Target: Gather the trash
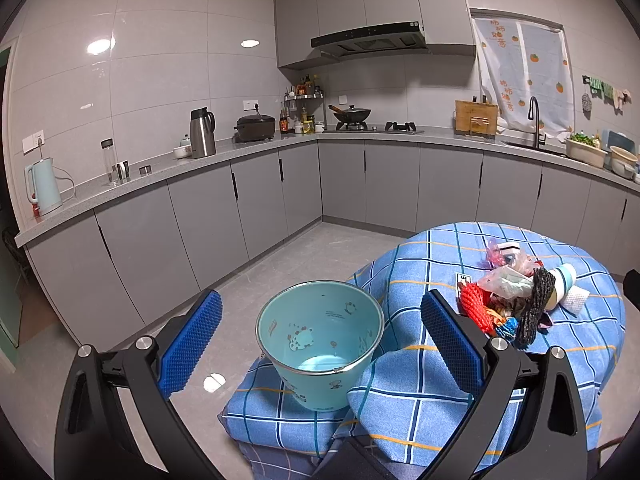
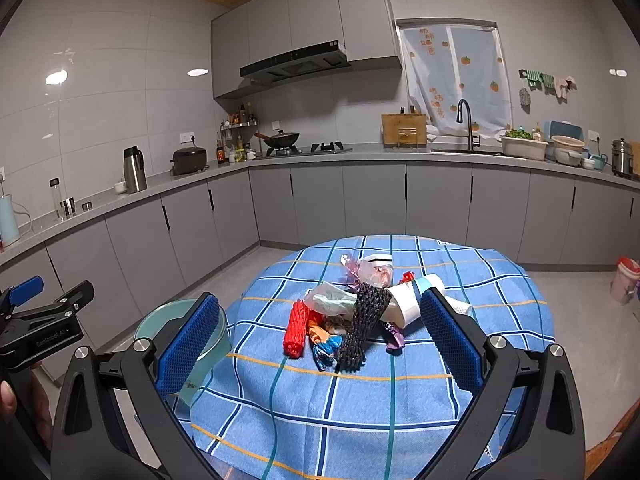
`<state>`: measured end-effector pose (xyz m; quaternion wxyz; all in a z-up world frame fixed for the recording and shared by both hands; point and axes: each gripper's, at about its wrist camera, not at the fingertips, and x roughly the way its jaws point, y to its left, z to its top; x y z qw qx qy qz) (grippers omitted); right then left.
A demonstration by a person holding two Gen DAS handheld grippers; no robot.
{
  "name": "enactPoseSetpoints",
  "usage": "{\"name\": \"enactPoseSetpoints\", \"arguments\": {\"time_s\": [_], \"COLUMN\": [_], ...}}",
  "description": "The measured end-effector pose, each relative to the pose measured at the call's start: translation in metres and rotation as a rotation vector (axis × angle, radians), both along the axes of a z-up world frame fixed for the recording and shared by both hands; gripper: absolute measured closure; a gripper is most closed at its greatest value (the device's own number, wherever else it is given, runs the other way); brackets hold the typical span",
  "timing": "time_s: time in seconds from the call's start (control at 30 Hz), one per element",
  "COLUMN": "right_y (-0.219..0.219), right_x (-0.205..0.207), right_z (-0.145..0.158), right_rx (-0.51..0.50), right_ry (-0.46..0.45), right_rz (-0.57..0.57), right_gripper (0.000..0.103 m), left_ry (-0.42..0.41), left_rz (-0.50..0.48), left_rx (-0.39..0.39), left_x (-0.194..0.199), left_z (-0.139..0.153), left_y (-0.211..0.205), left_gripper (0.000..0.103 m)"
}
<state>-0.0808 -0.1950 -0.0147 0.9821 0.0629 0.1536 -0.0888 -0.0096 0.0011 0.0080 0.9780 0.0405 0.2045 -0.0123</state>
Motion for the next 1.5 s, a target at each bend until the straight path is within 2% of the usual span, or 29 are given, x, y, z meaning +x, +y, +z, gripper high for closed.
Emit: {"name": "enactPoseSetpoints", "arguments": {"time_s": [0.37,0.57,0.7,0.9,1.3,1.5], "right_y": [-0.004,-0.042,-0.072,-0.093,-0.109,-0.123], "right_x": [0.001,0.016,0.036,0.059,0.104,0.112], "right_z": [-0.002,-0.022,-0.043,-0.072,-0.115,-0.131], "right_rx": [-0.005,0.001,0.034,0.047,0.04,0.077], "right_ry": [0.001,0.039,0.097,0.134,0.201,0.218], "right_rz": [-0.013,-0.116,-0.168,-0.22,-0.233,-0.242], "right_gripper": [0.004,0.004,0.004,0.005,0.005,0.005], "left_ry": [0.014,0.076,0.116,0.134,0.217,0.301], "left_rz": [0.006,-0.021,-0.072,-0.139,-0.305,-0.347], "left_rx": [-0.003,0.007,0.041,0.098,0.108,0.125], "left_x": [0.004,0.027,0.049,0.089,0.154,0.172], "left_z": [-0.004,-0.031,-0.052,-0.076,-0.118,-0.145], "left_y": [0.002,-0.008,-0.034,-0.082,-0.176,-0.197], "left_gripper": [0.005,0.005,0.005,0.005,0.007,0.025]}}
